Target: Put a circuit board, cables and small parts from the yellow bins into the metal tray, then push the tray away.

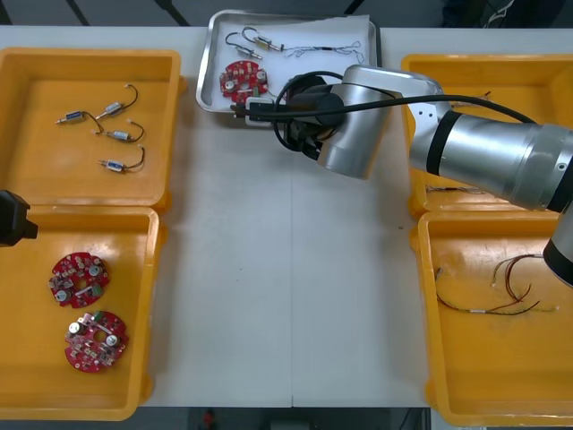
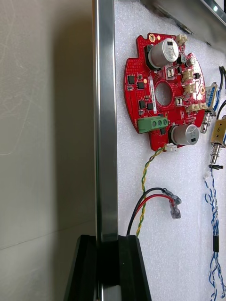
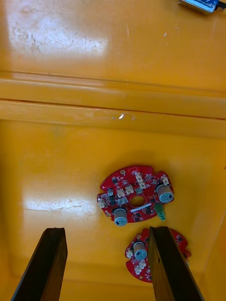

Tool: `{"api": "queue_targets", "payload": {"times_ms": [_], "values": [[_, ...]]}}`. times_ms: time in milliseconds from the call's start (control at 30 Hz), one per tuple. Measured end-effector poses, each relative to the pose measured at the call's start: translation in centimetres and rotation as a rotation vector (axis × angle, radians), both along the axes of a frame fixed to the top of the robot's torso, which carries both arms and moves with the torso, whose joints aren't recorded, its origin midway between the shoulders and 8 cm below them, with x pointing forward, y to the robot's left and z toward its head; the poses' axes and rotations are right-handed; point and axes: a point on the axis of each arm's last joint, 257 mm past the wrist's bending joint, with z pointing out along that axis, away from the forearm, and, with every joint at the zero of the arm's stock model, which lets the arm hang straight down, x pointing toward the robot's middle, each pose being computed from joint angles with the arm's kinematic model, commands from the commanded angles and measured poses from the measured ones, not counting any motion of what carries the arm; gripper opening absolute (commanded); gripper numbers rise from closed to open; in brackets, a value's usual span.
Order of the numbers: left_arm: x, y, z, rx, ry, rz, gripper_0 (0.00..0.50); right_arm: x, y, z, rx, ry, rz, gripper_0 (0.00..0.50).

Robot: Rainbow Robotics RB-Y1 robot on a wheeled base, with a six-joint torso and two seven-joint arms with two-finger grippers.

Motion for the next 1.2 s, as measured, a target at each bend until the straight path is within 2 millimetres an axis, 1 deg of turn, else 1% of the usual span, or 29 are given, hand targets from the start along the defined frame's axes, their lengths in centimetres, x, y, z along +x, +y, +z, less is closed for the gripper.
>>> {"api": "queue_targets", "payload": {"times_ms": [100,133,167,233,267,300,333,367,400,433,467,500,567,667,767,900,1067,1200], "values": [[0.0,0.0,0.0,0.0,0.0,0.0,0.5,0.0,0.0,0.0,0.0,-0.001,0.0,0.008],[0.0,0.0,0.0,0.0,0.0,0.0,0.5,0.0,0.0,0.0,0.0,-0.001,0.0,0.052],[0.0,0.0,0.0,0.0,0.0,0.0,0.5,0.0,0.0,0.0,0.0,-0.001,0.0,0.067],[0.0,0.0,0.0,0.0,0.0,0.0,0.5,0.0,0.0,0.0,0.0,-0.001,0.0,0.134],[0.0,0.0,0.0,0.0,0.0,0.0,0.5,0.0,0.0,0.0,0.0,-0.001,0.0,0.188],[0.0,0.0,0.0,0.0,0.0,0.0,0.5,0.0,0.0,0.0,0.0,-0.001,0.0,0.217],[0.0,0.0,0.0,0.0,0.0,0.0,0.5,0.0,0.0,0.0,0.0,-0.001,0.0,0.217],[0.0,0.0,0.0,0.0,0.0,0.0,0.5,0.0,0.0,0.0,-0.001,-0.001,0.0,0.348],[0.0,0.0,0.0,0.0,0.0,0.0,0.5,0.0,0.0,0.0,-0.001,-0.001,0.0,0.348],[0.0,0.0,0.0,0.0,0.0,0.0,0.5,0.0,0.0,0.0,-0.001,-0.001,0.0,0.451],[0.0,0.0,0.0,0.0,0.0,0.0,0.5,0.0,0.0,0.0,-0.001,-0.001,0.0,0.451],[0.0,0.0,0.0,0.0,0.0,0.0,0.5,0.0,0.0,0.0,-0.001,-0.001,-0.001,0.5],[0.0,0.0,0.0,0.0,0.0,0.0,0.5,0.0,-0.1,0.0,-0.003,-0.001,-0.003,0.5],[0.0,0.0,0.0,0.0,0.0,0.0,0.5,0.1,-0.8,-0.2,-0.022,0.007,-0.028,0.5],[0.0,0.0,0.0,0.0,0.0,0.0,0.5,-0.3,-1.3,-0.5,-0.049,0.021,-0.054,0.5],[0.0,0.0,0.0,0.0,0.0,0.0,0.5,-1.8,-1.1,-0.5,-0.089,0.041,-0.065,0.5],[0.0,0.0,0.0,0.0,0.0,0.001,0.5,-4.5,-0.7,0.0,-0.098,0.098,-0.08,0.5],[0.0,0.0,0.0,0.0,0.0,0.001,0.5,-6.4,-1.3,0.7,-0.07,0.186,-0.126,0.5]]}}
